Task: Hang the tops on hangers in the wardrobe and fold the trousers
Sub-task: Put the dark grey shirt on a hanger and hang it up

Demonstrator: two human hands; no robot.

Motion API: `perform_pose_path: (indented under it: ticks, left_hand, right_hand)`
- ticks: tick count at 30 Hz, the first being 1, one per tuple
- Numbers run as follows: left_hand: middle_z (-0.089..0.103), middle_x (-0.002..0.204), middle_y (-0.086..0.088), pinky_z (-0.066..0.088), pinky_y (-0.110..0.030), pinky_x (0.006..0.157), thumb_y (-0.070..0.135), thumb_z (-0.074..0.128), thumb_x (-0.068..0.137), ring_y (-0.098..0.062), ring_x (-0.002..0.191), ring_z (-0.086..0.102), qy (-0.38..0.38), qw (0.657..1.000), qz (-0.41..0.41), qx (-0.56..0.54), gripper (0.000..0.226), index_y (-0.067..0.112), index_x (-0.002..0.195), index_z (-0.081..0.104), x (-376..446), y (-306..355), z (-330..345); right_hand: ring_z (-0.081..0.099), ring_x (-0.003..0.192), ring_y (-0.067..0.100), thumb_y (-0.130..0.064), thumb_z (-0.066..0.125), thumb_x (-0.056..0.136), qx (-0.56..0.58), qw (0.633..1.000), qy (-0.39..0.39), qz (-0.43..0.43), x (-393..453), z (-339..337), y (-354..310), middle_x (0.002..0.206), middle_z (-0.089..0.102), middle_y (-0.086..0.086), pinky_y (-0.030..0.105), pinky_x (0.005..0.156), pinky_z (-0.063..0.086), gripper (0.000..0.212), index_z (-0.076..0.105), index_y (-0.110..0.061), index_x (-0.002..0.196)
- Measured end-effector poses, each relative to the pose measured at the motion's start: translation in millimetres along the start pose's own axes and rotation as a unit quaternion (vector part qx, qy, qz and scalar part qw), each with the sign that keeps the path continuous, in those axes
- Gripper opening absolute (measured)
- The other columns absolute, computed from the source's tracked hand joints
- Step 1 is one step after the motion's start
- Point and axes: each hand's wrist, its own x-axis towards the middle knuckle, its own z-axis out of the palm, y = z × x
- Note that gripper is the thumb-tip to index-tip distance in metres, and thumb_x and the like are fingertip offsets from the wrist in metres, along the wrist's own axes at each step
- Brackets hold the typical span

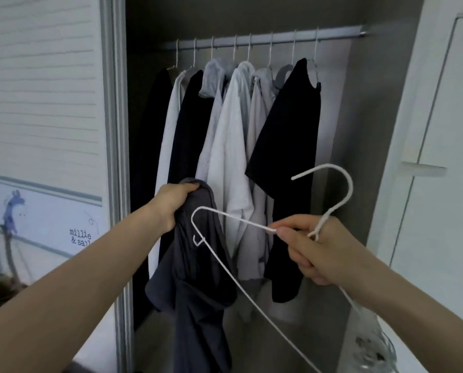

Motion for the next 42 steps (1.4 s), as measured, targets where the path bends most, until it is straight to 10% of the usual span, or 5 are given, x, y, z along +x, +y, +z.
perform_pose_path:
  ticks: [12,20,35,38,42]
  left_hand:
    - [0.076,0.093,-0.009,0.058,-0.027,0.066,0.032,0.071,0.087,-0.02,0.084,0.074,-0.07,0.995,0.007,0.066,0.026,0.009,0.098,0.073,-87.6,-32.6,4.6]
    - [0.076,0.095,-0.006,0.058,-0.023,0.067,0.034,0.069,0.089,-0.018,0.086,0.074,-0.046,0.988,0.049,0.136,0.025,0.012,0.099,0.075,-110.0,-15.7,-19.6]
    - [0.076,0.089,-0.007,0.058,-0.026,0.072,0.017,0.075,0.084,-0.018,0.081,0.073,-0.103,0.968,0.057,0.222,0.012,0.012,0.095,0.075,-106.9,-7.2,-28.0]
    - [0.076,0.091,-0.004,0.057,-0.022,0.076,0.006,0.084,0.068,-0.016,0.085,0.072,-0.17,0.89,0.098,0.411,0.032,0.011,0.097,0.072,-107.9,-2.7,-43.1]
    - [0.053,0.081,-0.006,0.053,-0.033,0.071,-0.011,0.057,0.078,-0.025,0.08,0.061,-0.077,0.584,0.207,0.781,0.019,0.008,0.078,0.055,-105.2,-10.2,-50.2]
  right_hand:
    - [0.032,0.032,0.005,-0.021,0.06,0.093,-0.146,0.982,-0.119,0.017,-20.8,39.8,42.9,0.038,0.037,-0.007,0.016,0.036,0.026,0.022,0.071,-0.007,0.08]
    - [0.025,0.033,0.01,-0.029,0.061,0.088,-0.017,0.97,-0.243,0.021,-34.9,35.0,41.2,0.039,0.032,-0.005,0.02,0.04,0.021,0.028,0.068,-0.015,0.065]
    - [0.043,0.041,0.004,-0.025,0.061,0.091,-0.211,0.971,-0.101,-0.049,-1.6,102.8,57.4,0.038,0.044,-0.008,0.016,0.047,0.032,0.035,0.062,-0.026,0.055]
    - [0.043,0.044,0.003,-0.026,0.063,0.09,-0.224,0.971,-0.08,-0.035,3.0,90.2,57.1,0.044,0.048,-0.005,0.016,0.05,0.034,0.037,0.062,-0.025,0.053]
    - [0.042,0.046,0.008,-0.024,0.061,0.091,-0.216,0.975,-0.042,-0.041,7.9,82.4,56.1,0.048,0.049,0.003,0.02,0.05,0.032,0.038,0.061,-0.024,0.053]
